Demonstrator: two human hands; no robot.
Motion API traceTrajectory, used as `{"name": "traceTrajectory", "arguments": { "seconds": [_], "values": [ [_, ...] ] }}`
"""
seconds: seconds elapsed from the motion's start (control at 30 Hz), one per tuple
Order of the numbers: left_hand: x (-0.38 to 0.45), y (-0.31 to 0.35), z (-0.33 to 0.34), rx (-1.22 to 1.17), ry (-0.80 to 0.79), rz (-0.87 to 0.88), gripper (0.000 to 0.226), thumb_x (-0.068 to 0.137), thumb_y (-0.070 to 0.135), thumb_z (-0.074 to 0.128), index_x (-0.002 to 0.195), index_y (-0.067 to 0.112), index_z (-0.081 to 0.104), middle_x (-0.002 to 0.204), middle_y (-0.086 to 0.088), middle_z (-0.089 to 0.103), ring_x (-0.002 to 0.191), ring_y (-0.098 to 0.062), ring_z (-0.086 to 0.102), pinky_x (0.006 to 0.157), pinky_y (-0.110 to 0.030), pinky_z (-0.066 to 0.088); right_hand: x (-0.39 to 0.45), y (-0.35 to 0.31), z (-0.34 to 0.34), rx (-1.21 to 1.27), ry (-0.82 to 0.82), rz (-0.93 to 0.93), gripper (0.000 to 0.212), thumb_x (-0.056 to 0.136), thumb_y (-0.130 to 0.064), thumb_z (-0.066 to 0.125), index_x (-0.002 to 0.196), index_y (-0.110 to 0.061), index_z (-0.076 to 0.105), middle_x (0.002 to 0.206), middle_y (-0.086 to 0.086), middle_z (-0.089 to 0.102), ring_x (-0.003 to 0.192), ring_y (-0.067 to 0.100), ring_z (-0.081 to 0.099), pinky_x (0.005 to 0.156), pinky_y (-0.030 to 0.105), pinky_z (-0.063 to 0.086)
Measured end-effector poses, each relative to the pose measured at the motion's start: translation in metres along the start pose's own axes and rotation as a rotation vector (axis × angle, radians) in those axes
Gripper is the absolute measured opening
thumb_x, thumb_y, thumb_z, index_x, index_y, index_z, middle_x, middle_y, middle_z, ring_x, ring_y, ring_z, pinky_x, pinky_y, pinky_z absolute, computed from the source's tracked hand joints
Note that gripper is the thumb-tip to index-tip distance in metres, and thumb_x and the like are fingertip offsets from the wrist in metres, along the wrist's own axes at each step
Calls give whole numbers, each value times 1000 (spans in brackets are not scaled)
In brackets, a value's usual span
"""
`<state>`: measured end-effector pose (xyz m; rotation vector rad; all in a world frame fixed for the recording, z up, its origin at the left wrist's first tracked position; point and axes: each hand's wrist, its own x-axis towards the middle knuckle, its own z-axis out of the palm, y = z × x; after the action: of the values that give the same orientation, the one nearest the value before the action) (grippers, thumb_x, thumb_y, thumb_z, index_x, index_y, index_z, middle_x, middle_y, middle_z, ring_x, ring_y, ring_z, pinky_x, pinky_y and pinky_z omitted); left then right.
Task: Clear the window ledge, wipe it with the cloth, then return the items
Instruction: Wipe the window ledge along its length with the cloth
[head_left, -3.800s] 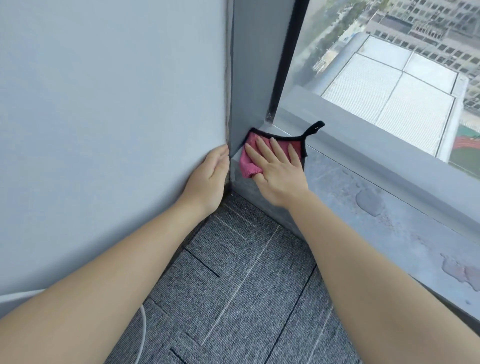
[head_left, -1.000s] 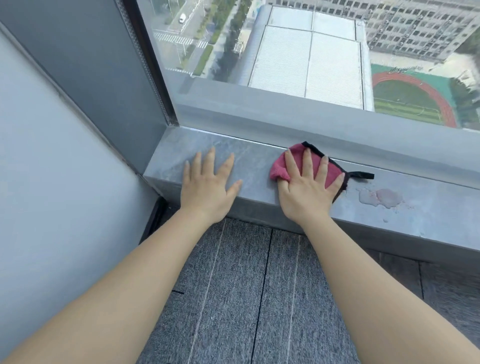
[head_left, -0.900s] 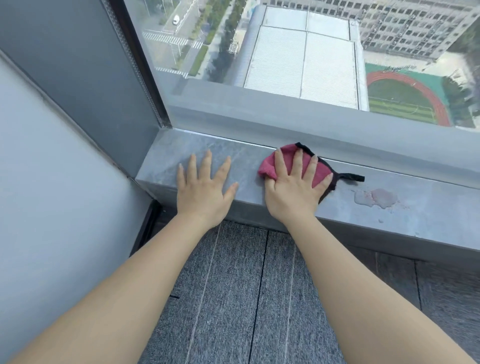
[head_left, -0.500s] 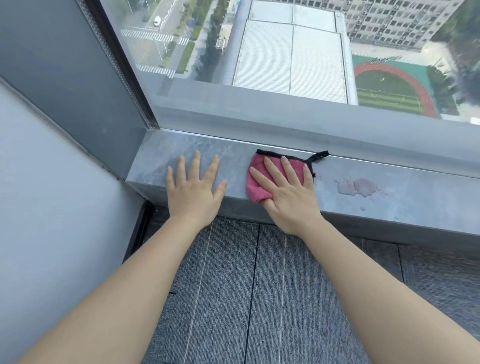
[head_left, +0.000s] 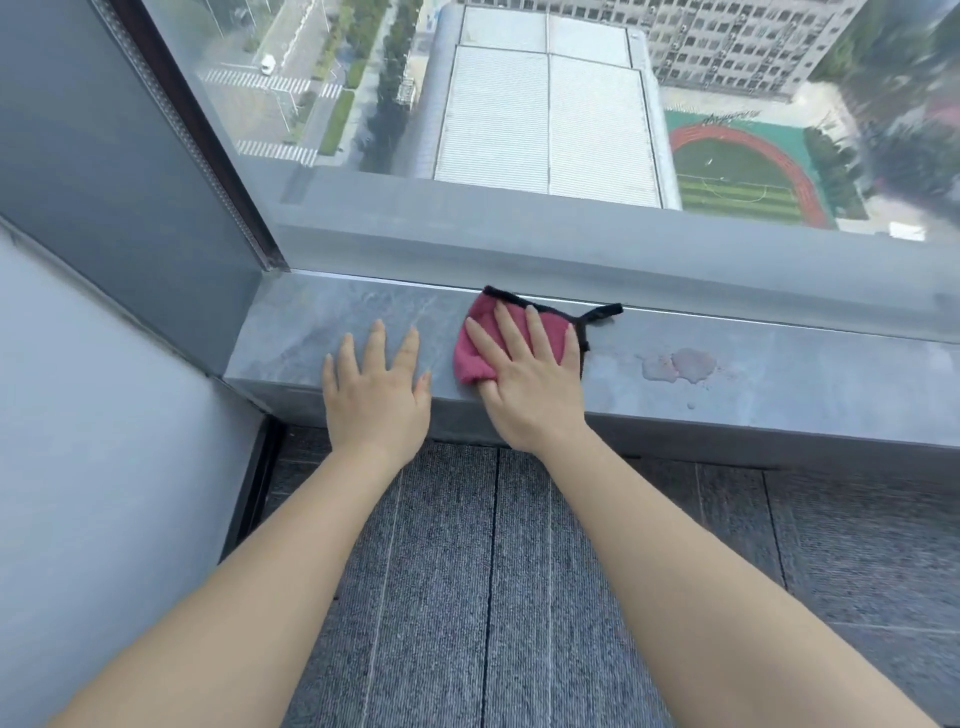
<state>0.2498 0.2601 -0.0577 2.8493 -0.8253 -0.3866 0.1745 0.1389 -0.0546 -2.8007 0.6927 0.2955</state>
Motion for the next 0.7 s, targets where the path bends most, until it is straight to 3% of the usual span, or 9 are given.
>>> {"name": "traceTrajectory", "arguments": {
  "seconds": [0.1,0.23,0.37,0.5,0.6,0.7],
  "values": [
    [-8,12,2,-32,-6,123,47,95,31,31,141,27,23,156,-5,15,142,-31,9,117,-44,7,-18,20,0,-26,-15,-58,63,84,-39,14,146,-41,4,159,-9,-4,147,16,-9,116,45,-13],
    [-14,30,7,-34,-25,178,48,95,32,29,141,25,22,156,-4,15,142,-30,9,117,-44,4,-40,50,1,-49,-22,52,67,82,-39,10,147,-35,-3,159,-8,-8,147,15,-12,116,43,-14],
    [-12,33,11,-25,-27,191,48,95,33,27,142,24,20,156,-3,14,143,-28,7,118,-43,4,-44,78,-4,16,-11,327,59,95,-36,19,148,-28,-6,159,-3,-12,147,22,-13,115,51,-12],
    [-14,34,13,-38,-24,196,48,95,33,27,142,24,20,156,-3,14,144,-28,6,118,-43,3,-25,78,-10,97,14,507,60,96,-37,21,148,-28,-6,159,0,-12,146,29,-15,112,61,-9],
    [-14,36,14,-43,-22,196,48,95,36,24,142,23,21,156,-3,15,144,-28,7,117,-43,2,-7,67,-12,123,8,533,61,96,-39,22,148,-27,-7,159,4,-14,145,33,-17,110,65,-9],
    [-12,37,12,-48,11,229,58,87,40,18,138,17,32,151,-8,29,140,-33,20,116,-47,11,1,62,-12,101,3,460,61,95,-38,21,148,-27,-7,159,7,-13,145,32,-18,110,64,-10]
  ]
}}
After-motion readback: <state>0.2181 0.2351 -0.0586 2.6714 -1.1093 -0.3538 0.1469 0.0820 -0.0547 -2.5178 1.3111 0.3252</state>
